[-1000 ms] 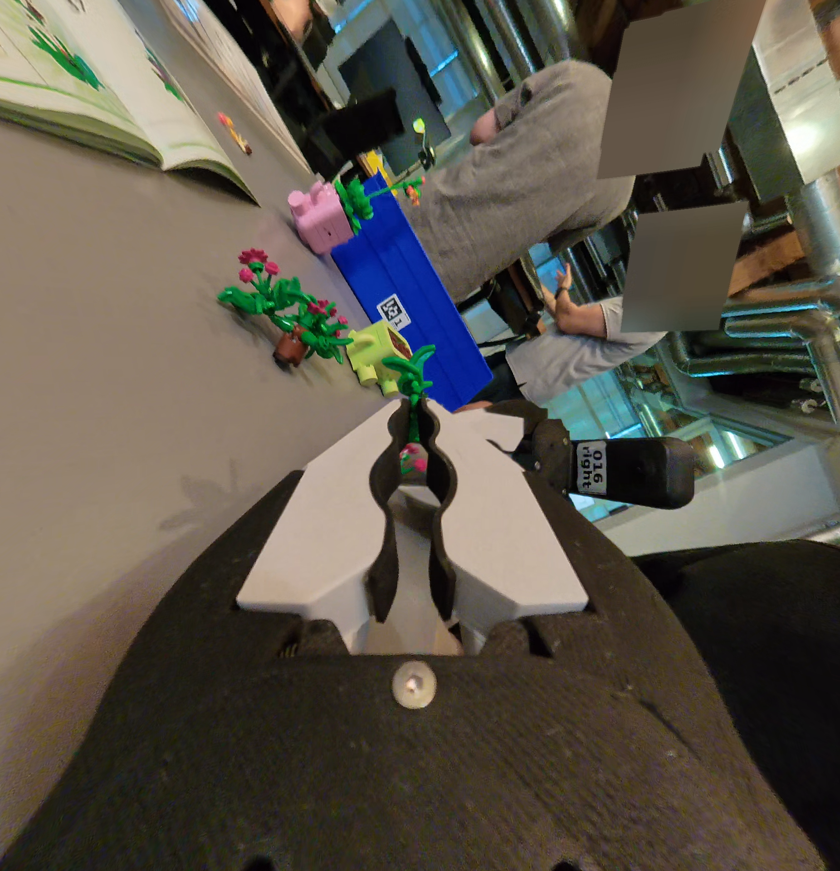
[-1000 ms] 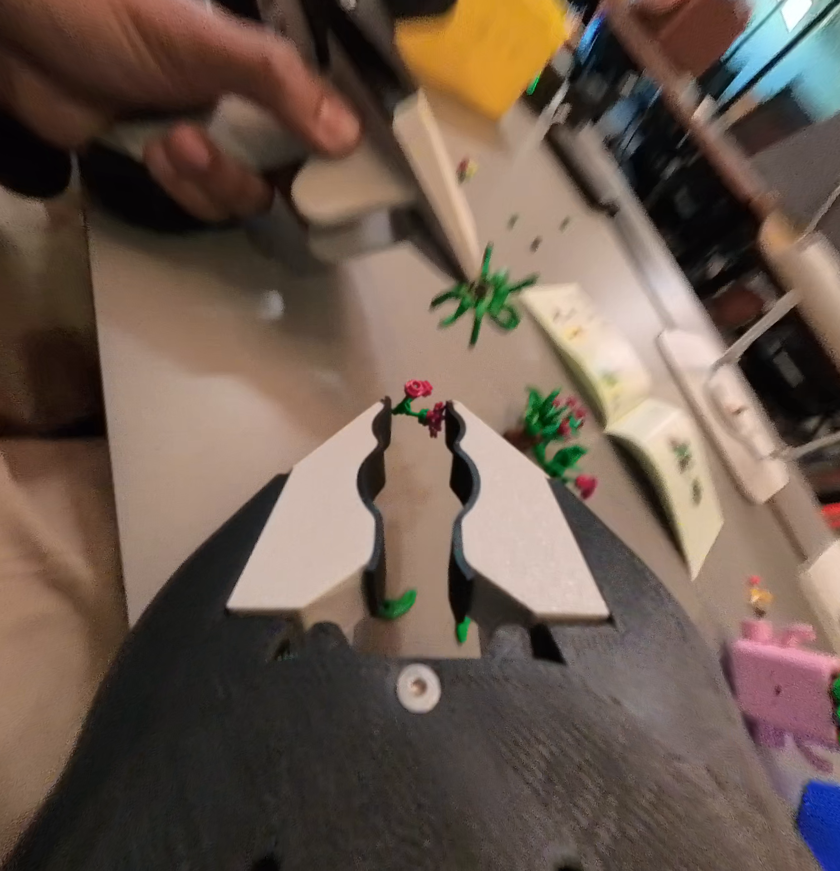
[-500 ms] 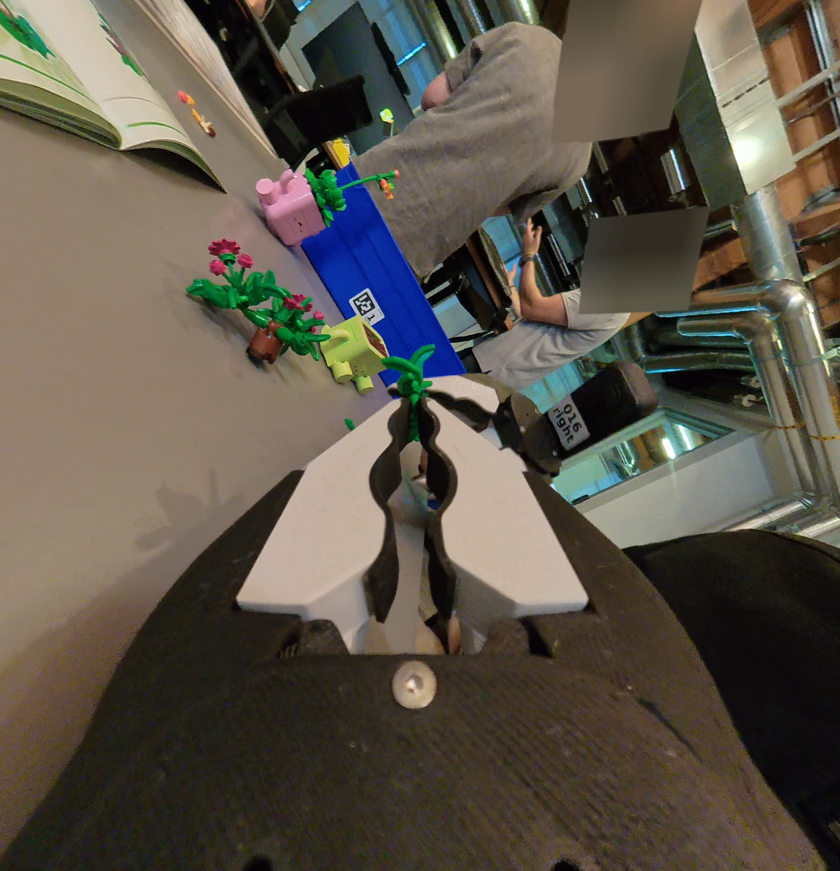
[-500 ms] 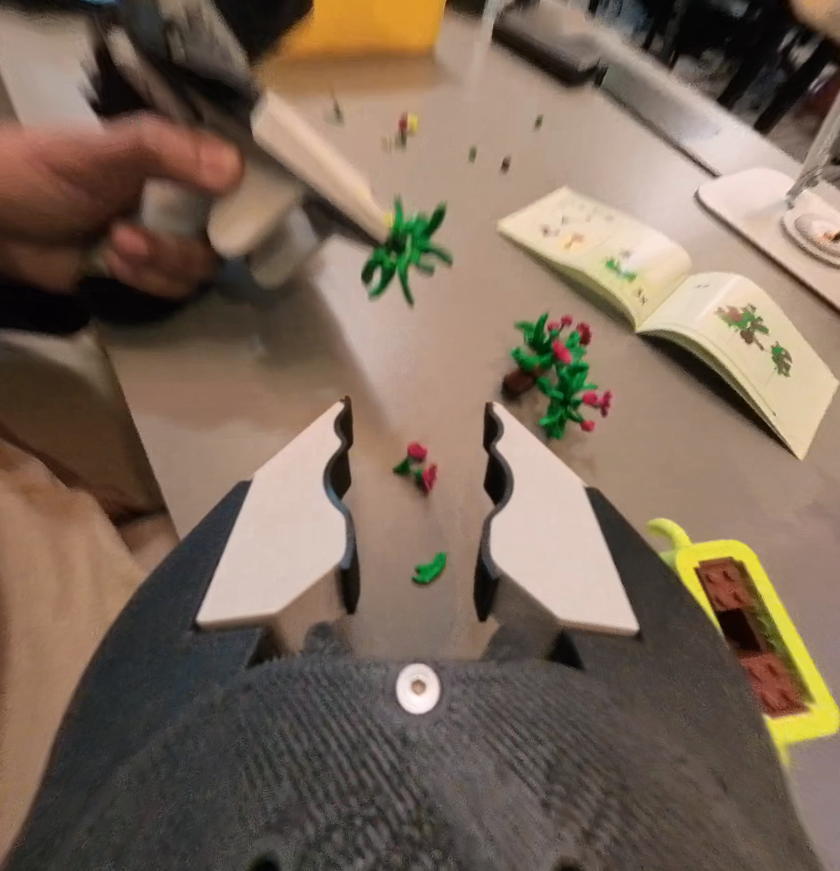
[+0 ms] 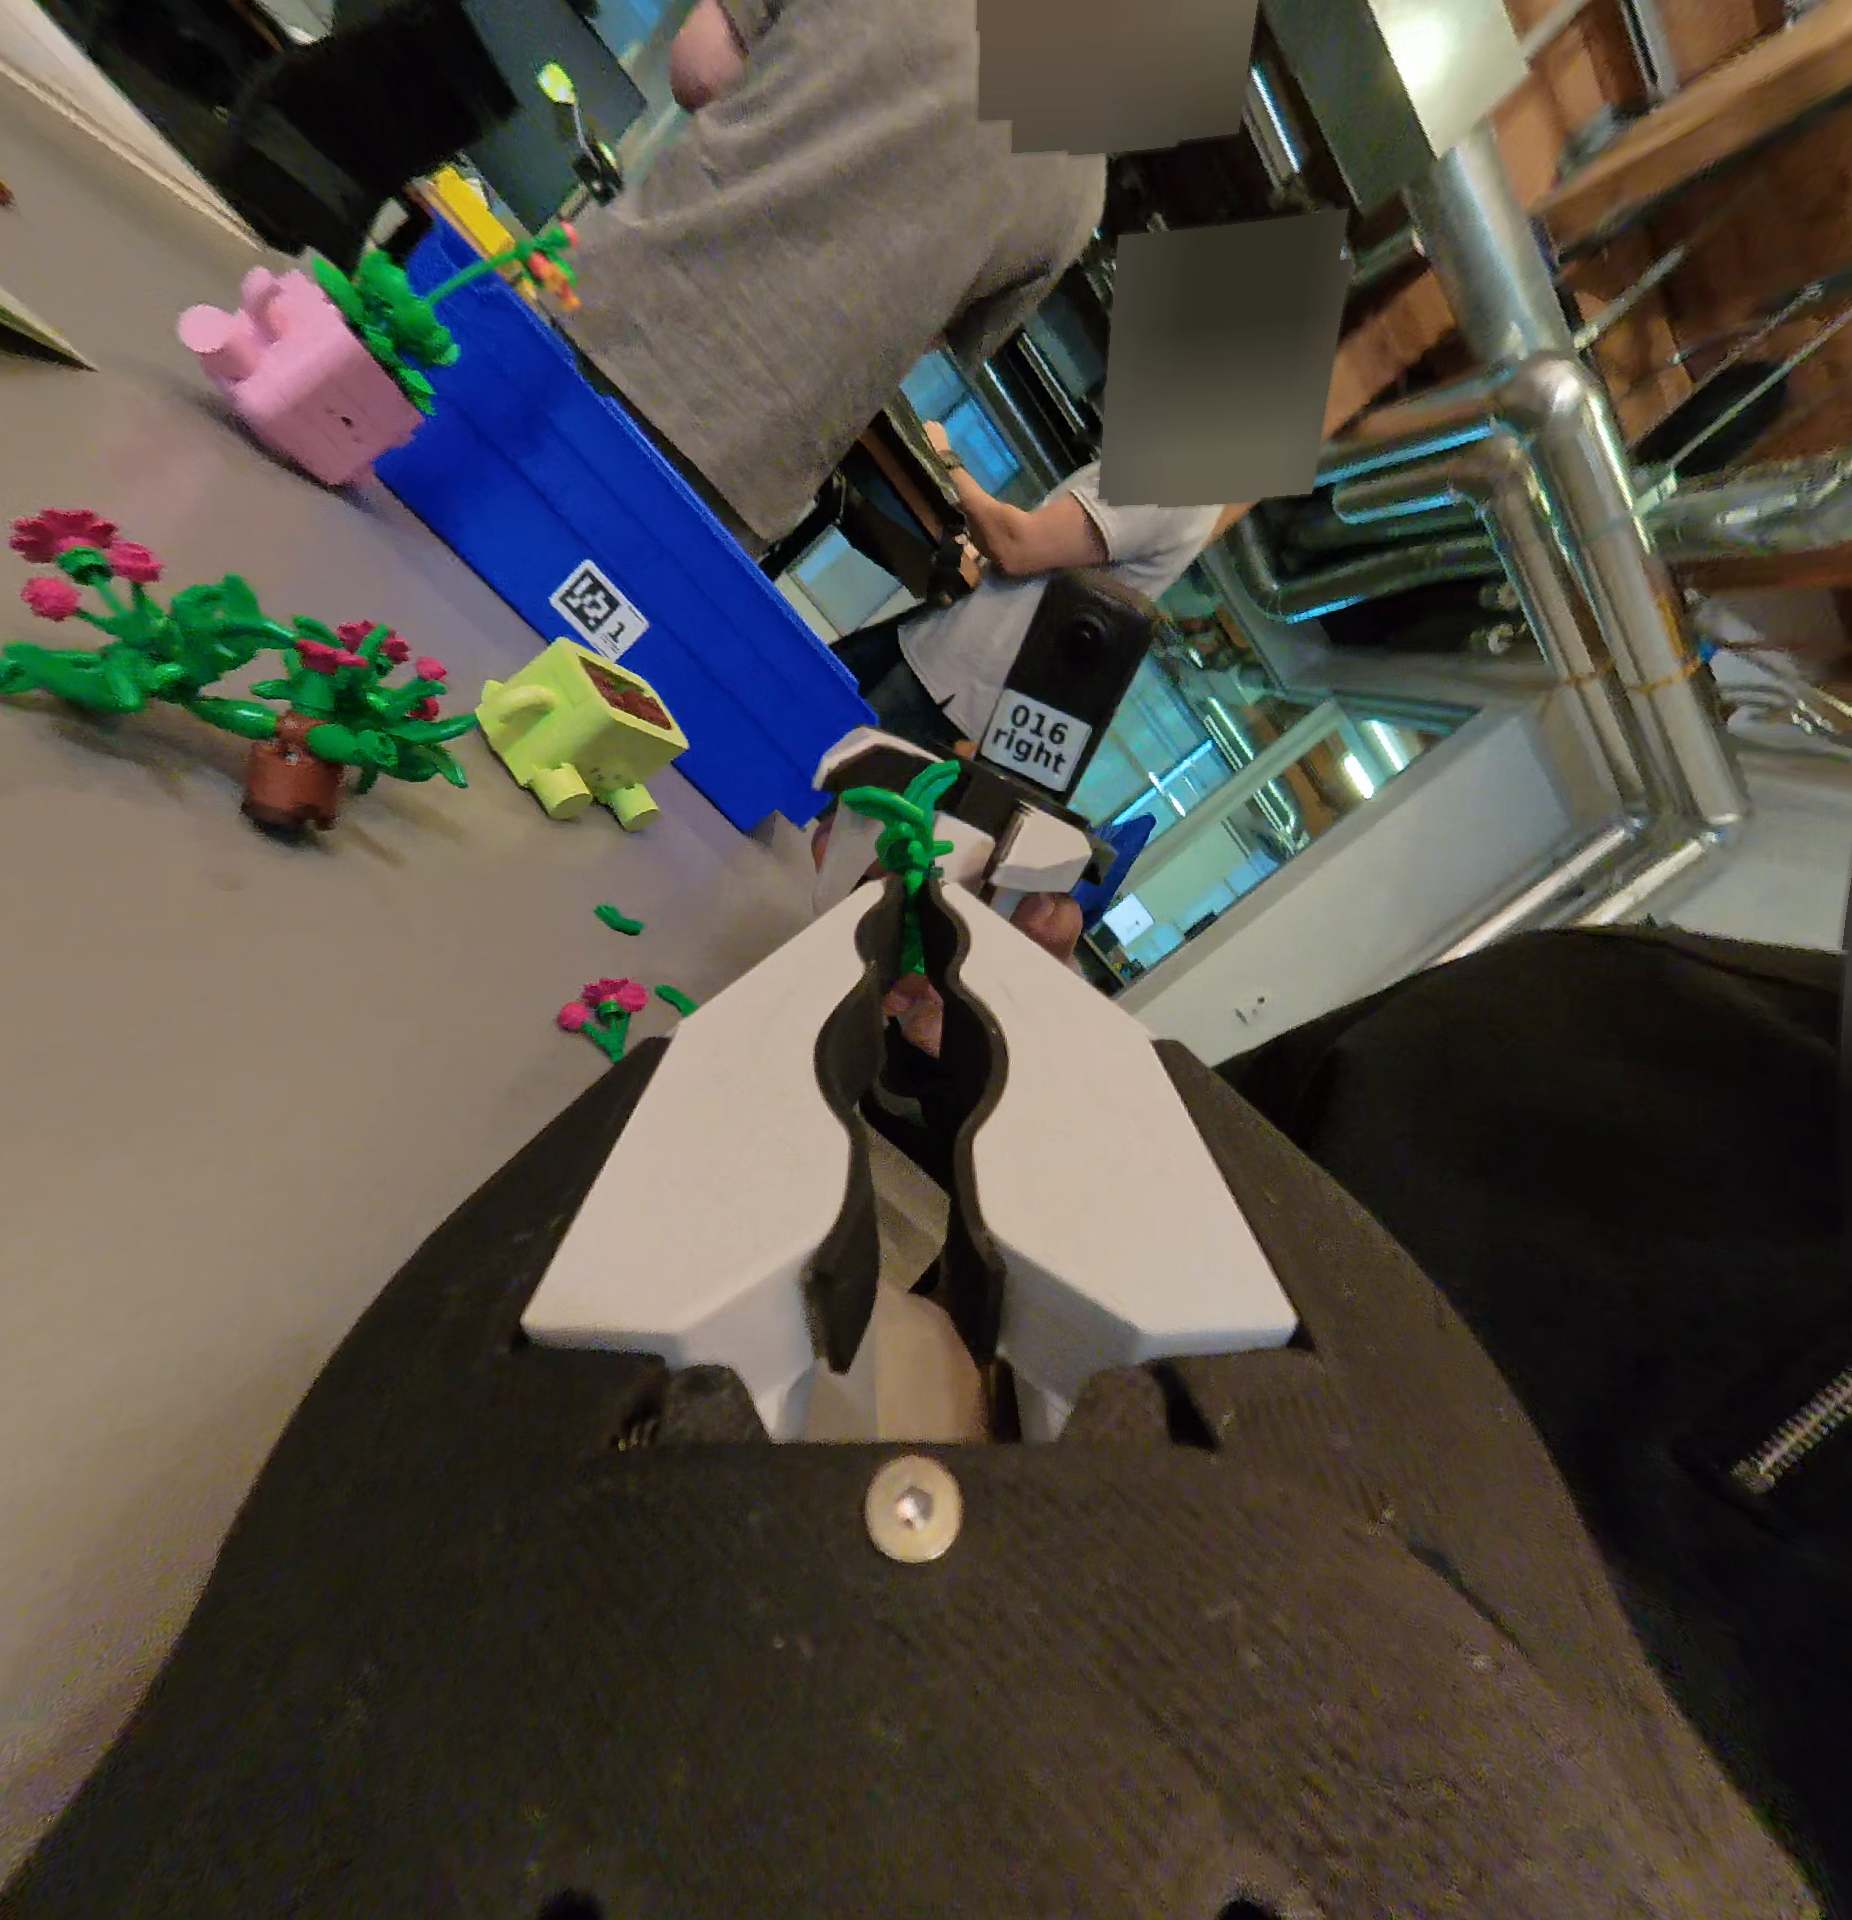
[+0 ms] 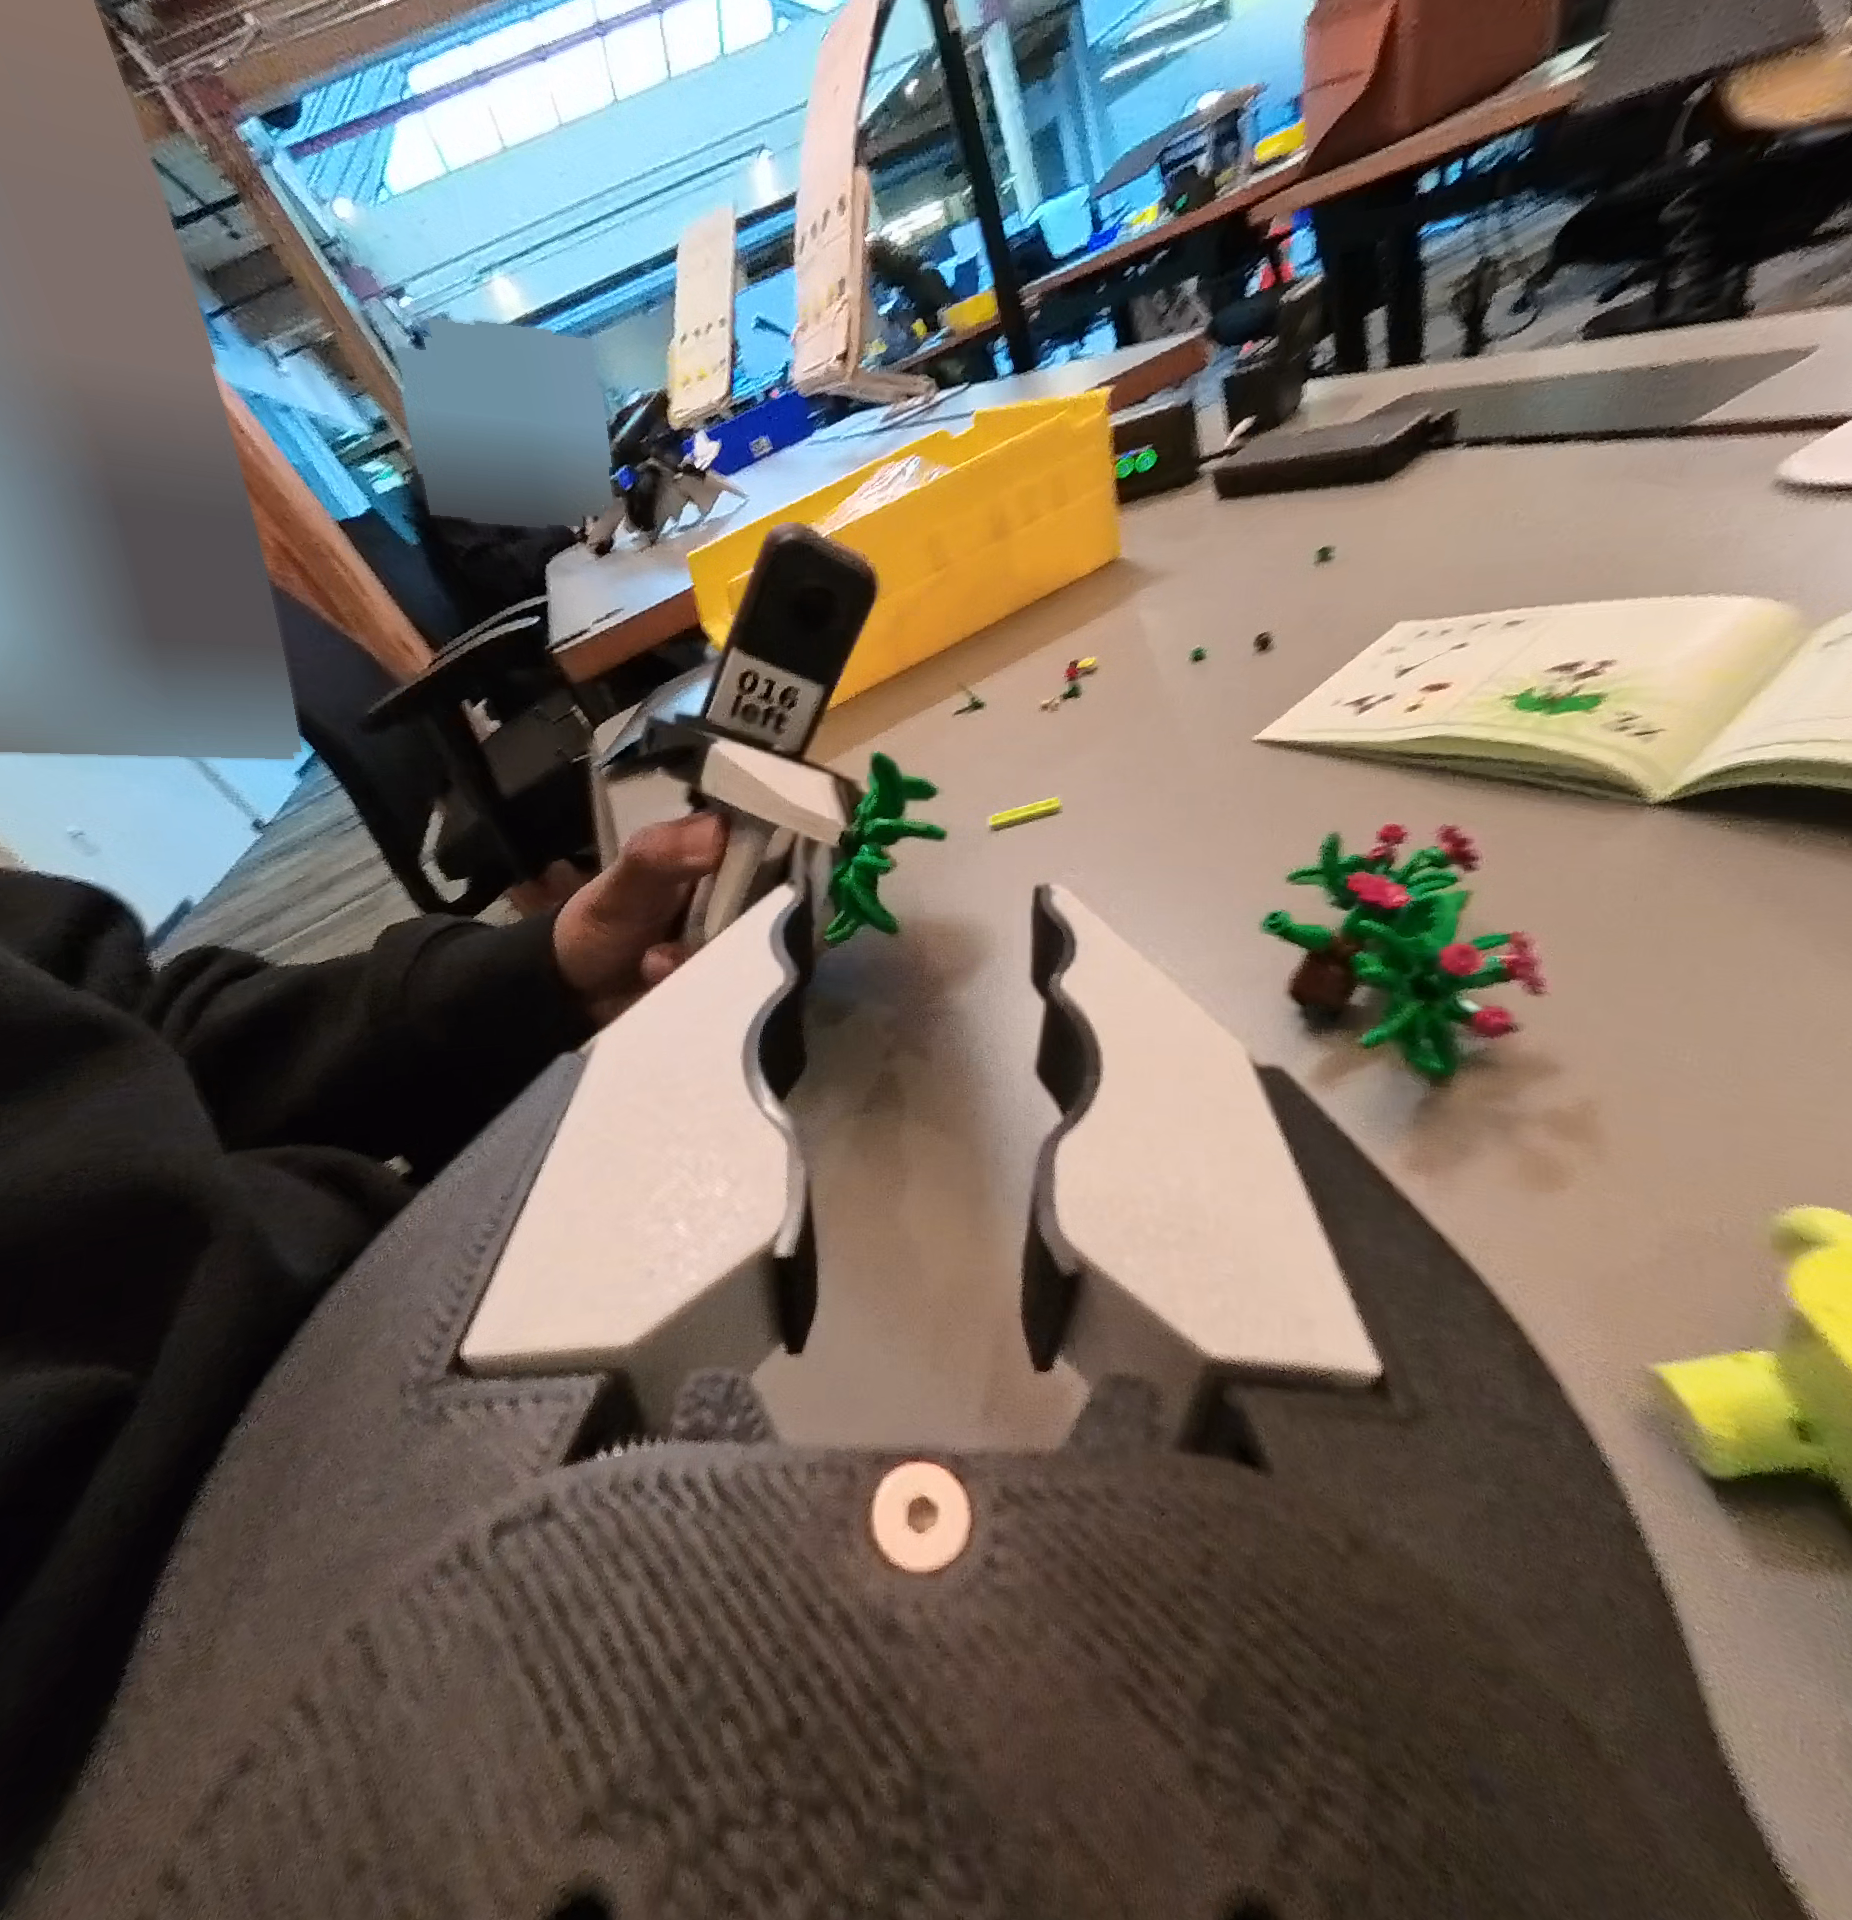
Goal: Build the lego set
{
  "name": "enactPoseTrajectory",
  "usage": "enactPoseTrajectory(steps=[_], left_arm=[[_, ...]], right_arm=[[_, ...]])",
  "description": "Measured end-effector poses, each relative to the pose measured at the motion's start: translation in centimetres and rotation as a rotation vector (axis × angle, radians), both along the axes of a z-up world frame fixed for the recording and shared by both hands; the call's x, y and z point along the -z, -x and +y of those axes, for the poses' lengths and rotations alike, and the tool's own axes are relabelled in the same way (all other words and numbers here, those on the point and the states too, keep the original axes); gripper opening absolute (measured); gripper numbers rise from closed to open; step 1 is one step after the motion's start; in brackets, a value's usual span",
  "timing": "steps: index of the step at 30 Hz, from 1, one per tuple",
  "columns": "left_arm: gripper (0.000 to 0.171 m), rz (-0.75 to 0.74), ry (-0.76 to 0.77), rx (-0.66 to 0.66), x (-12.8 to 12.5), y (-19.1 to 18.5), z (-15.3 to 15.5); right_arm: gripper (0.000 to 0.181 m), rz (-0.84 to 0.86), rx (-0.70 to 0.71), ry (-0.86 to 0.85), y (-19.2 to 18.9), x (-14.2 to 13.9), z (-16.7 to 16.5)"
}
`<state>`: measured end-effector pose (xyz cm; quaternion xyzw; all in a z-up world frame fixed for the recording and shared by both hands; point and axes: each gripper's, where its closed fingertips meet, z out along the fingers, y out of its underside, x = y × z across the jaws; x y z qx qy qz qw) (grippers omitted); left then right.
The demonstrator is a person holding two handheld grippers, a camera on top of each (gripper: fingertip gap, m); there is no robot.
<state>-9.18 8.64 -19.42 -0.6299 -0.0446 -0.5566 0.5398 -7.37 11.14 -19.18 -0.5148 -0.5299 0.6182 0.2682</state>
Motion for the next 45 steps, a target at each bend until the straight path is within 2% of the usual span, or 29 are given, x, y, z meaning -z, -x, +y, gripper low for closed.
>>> enactPoseTrajectory(steps=[3,10,15,23,33,41,45], left_arm=[[0.000,0.036,-0.010,0.026,0.0,-0.7,-0.1],[0.000,0.060,-0.032,0.066,-0.1,-1.6,-0.4],[0.000,0.064,-0.035,0.079,-0.1,-1.9,-0.5],[0.000,0.086,-0.011,0.056,0.2,-1.8,-0.2],[0.000,0.077,-0.006,0.003,0.2,-1.1,0.1],[0.000,0.087,-0.017,-0.032,0.1,-0.7,0.2],[0.000,0.130,-0.022,-0.057,0.1,-0.8,0.2]], right_arm=[[0.039,0.002,-0.029,0.011,0.1,0.2,-0.9],[0.036,-0.009,-0.124,0.150,0.2,0.4,-2.5],[0.023,0.026,-0.170,0.245,0.1,-0.3,-3.1],[0.010,0.027,-0.103,0.250,0.6,0.1,-2.3],[0.013,0.057,-0.099,0.327,0.2,-0.5,-1.5],[0.015,-0.008,-0.059,0.258,0.6,0.7,-1.4],[0.004,-0.014,-0.052,0.237,0.6,0.8,-1.5]])
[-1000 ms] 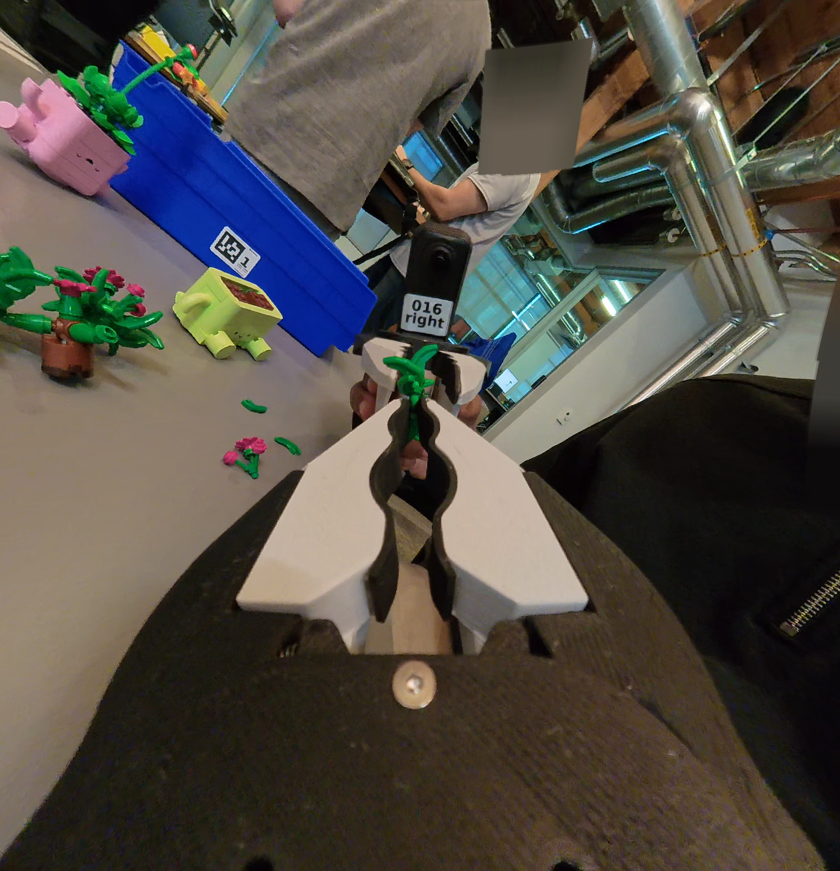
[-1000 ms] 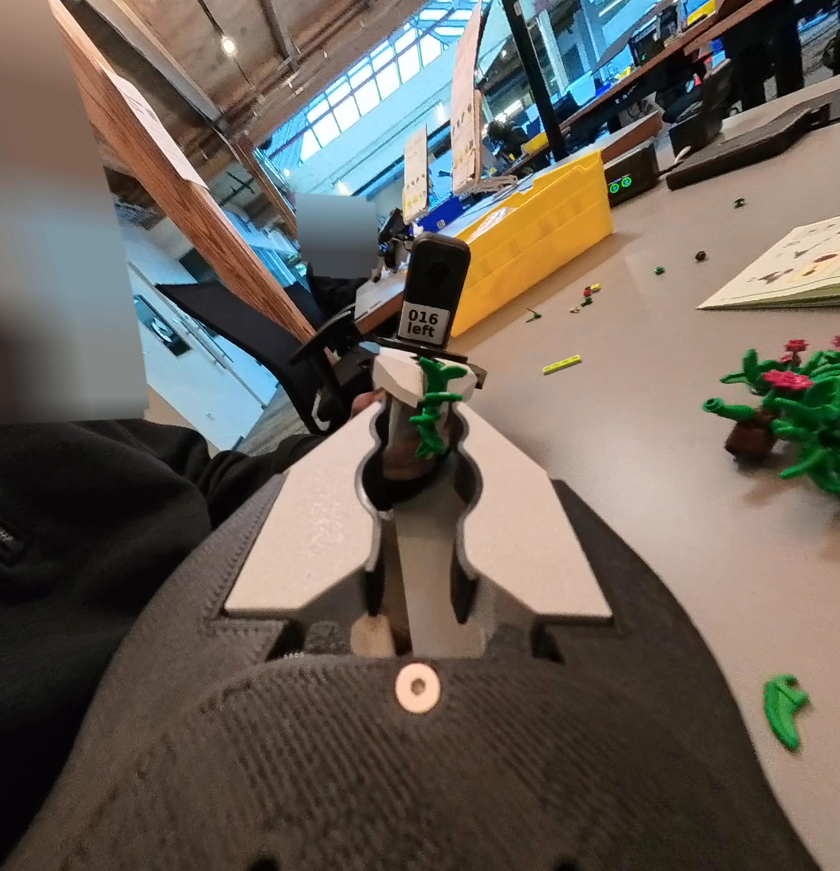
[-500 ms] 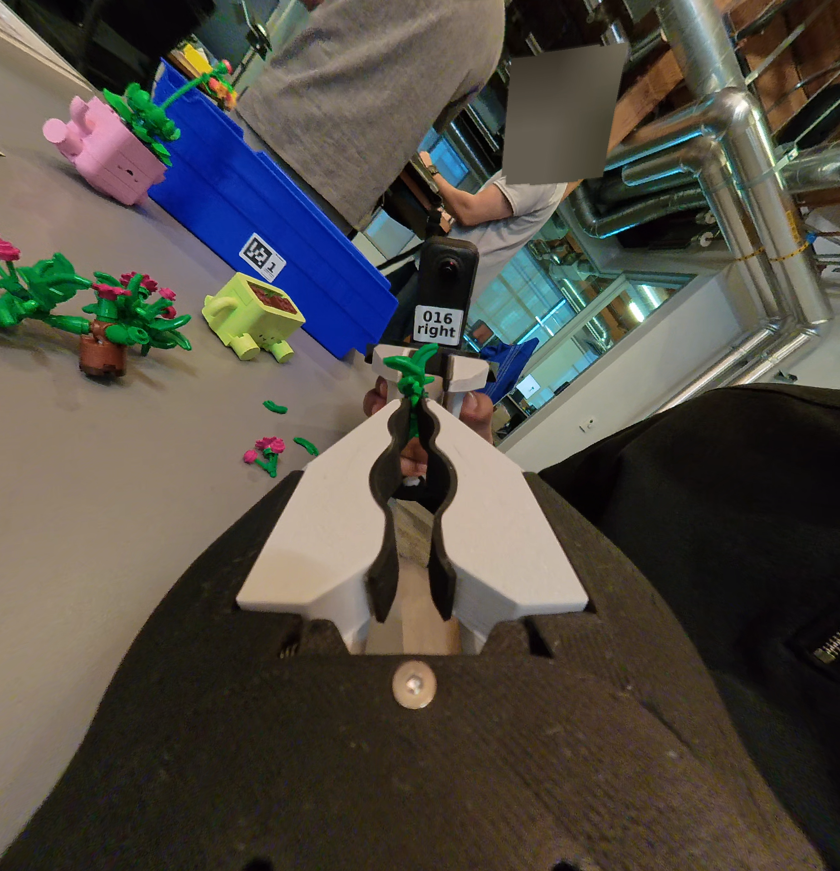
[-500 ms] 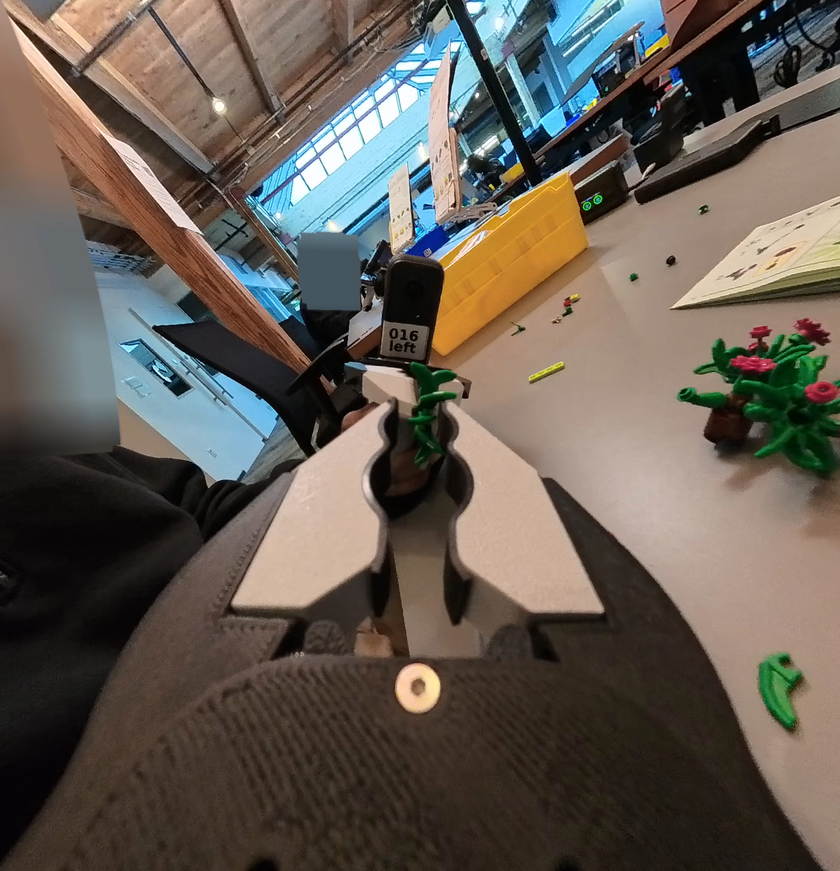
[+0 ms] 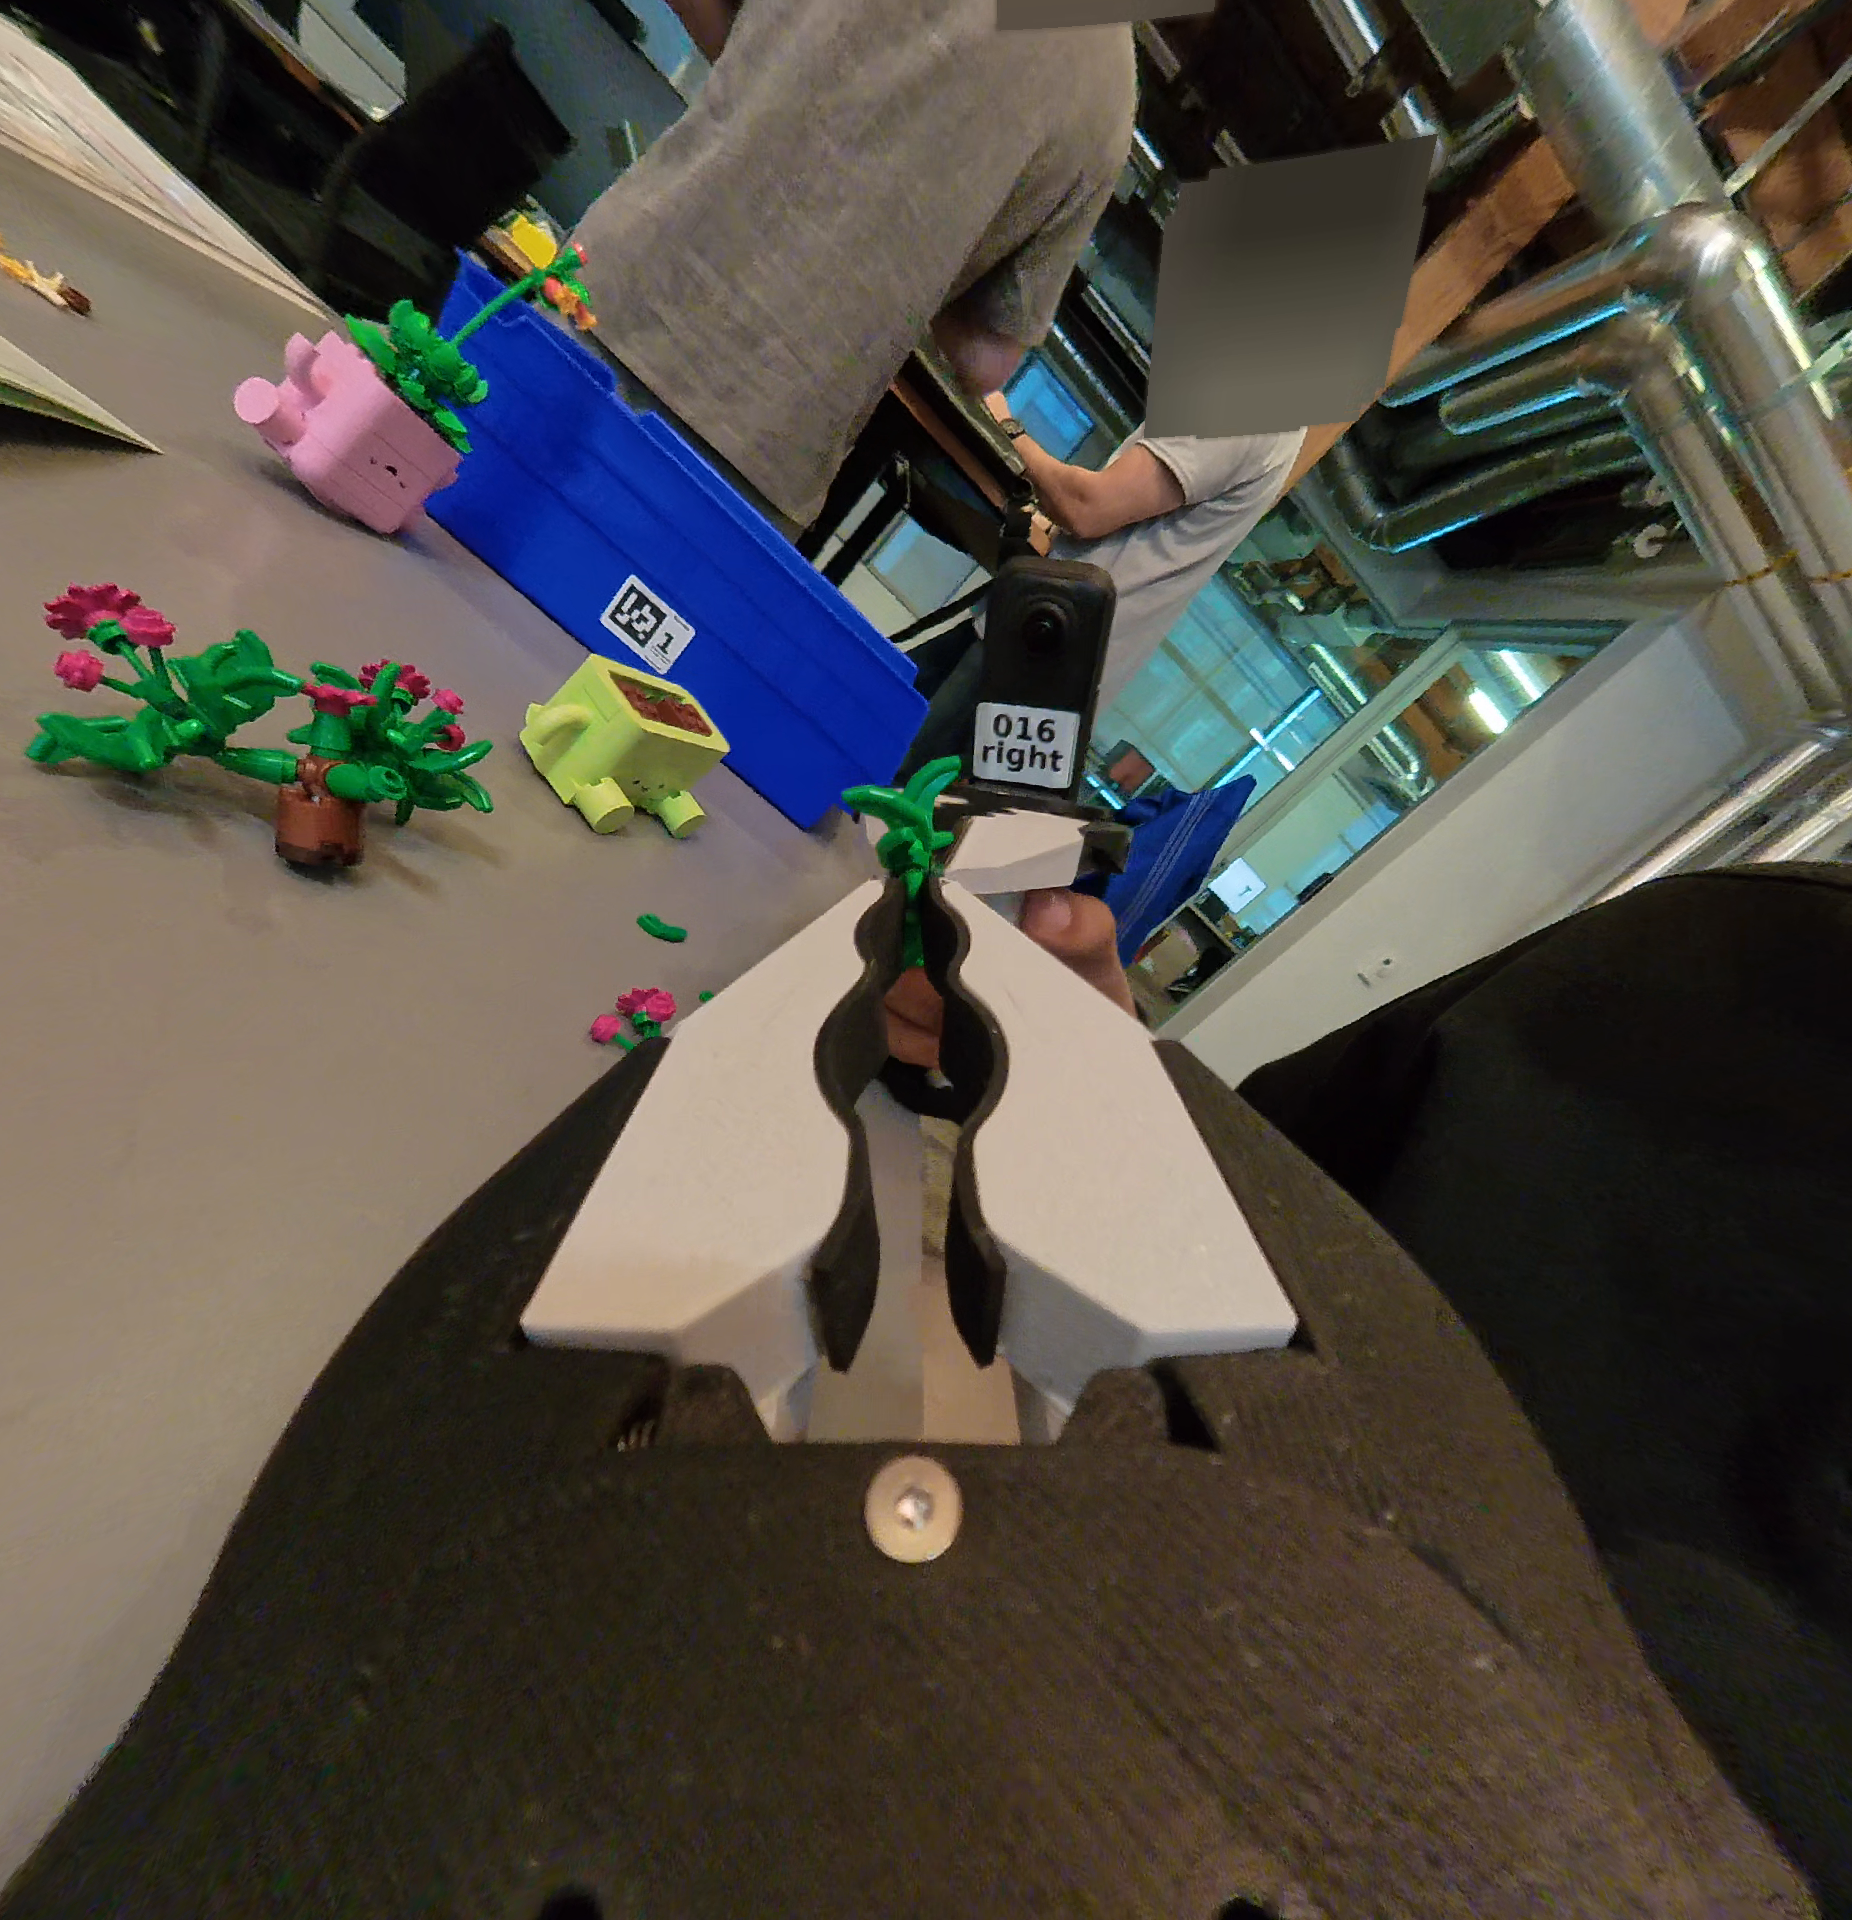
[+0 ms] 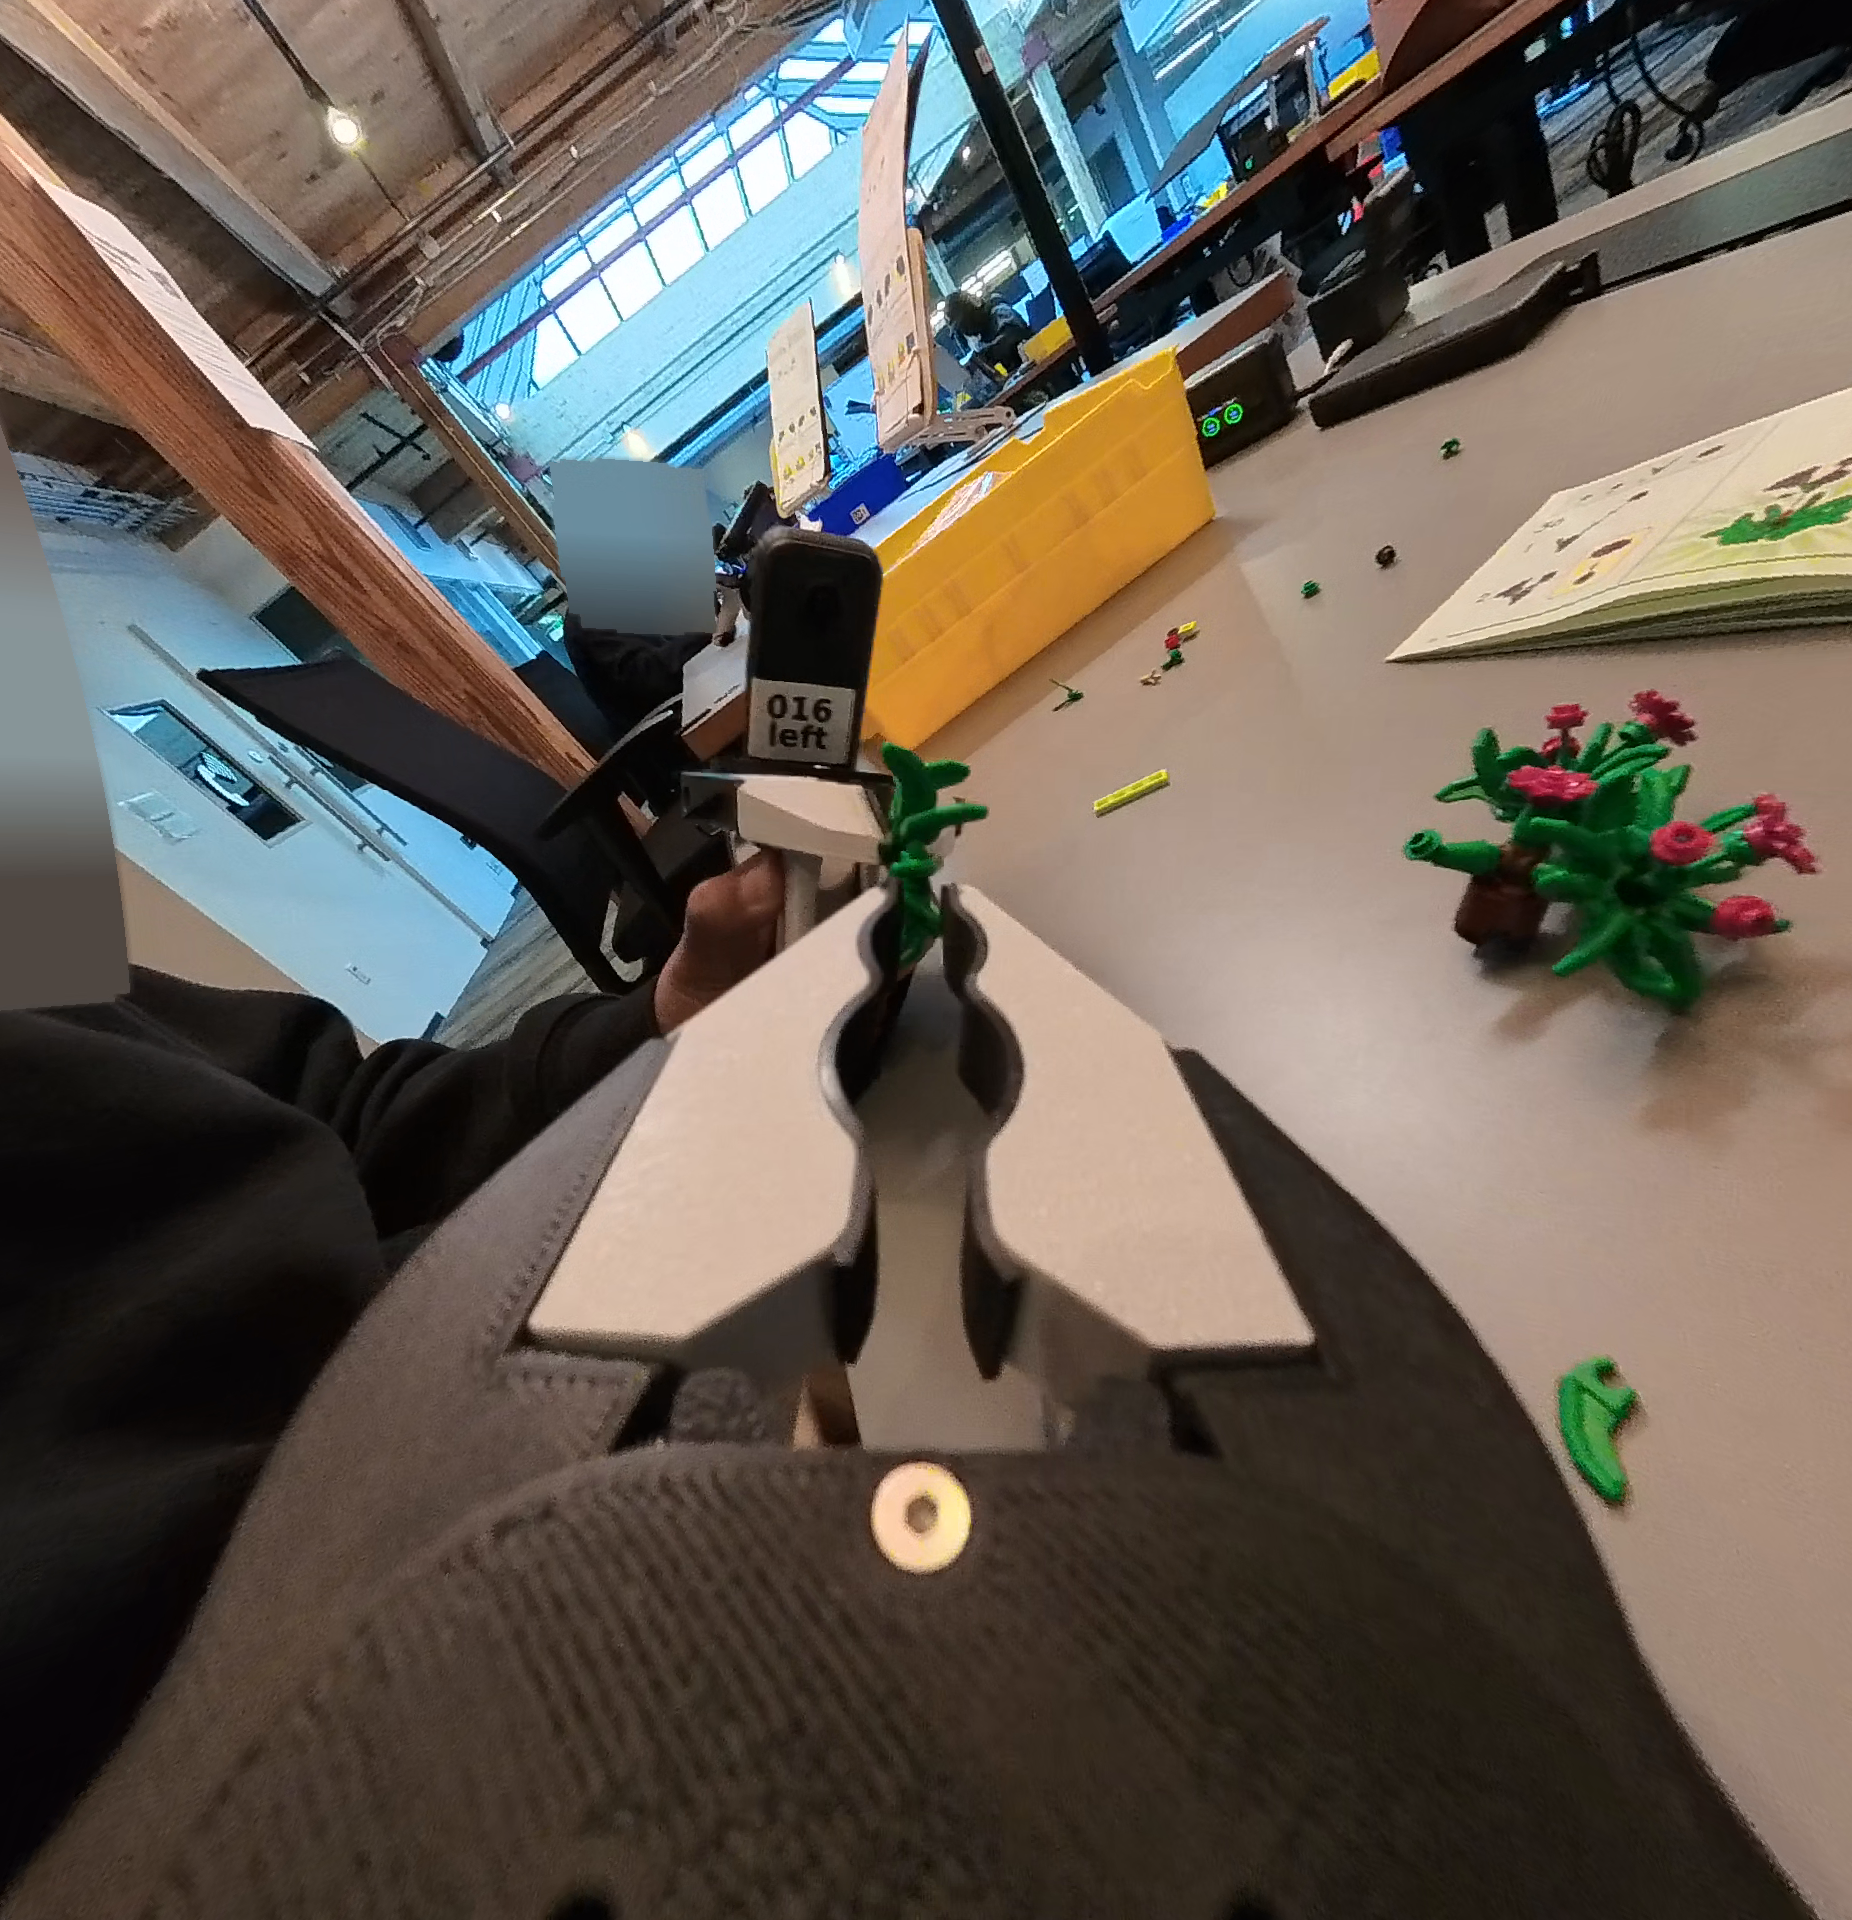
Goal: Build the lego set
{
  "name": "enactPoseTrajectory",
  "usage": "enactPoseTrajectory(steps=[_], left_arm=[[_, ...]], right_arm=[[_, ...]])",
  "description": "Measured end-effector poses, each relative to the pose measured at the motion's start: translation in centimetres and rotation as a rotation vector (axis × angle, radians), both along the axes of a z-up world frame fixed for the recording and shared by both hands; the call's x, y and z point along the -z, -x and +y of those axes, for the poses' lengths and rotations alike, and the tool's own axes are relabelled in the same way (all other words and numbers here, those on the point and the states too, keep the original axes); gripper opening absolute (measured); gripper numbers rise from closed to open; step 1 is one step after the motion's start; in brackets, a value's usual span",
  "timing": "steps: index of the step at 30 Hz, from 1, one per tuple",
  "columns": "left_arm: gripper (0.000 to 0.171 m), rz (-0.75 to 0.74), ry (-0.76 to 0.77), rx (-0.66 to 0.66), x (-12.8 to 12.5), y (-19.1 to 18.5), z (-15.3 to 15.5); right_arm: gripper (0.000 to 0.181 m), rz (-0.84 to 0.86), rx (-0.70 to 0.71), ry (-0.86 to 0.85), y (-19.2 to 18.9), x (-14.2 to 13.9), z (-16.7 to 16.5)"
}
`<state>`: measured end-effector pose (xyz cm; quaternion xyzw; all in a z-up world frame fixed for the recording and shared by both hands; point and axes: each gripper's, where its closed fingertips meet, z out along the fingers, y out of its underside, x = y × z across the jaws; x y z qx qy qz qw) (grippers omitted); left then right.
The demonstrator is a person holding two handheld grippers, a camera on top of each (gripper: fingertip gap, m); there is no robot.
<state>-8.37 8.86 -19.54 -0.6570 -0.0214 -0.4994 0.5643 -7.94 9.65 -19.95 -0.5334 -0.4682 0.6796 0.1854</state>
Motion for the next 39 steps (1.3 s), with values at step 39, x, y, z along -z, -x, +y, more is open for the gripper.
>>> enactPoseTrajectory(steps=[39], left_arm=[[0.000,-0.086,-0.038,0.075,-0.9,-0.5,-0.5]], right_arm=[[0.008,0.029,-0.110,0.076,-0.6,-0.6,-1.1]])
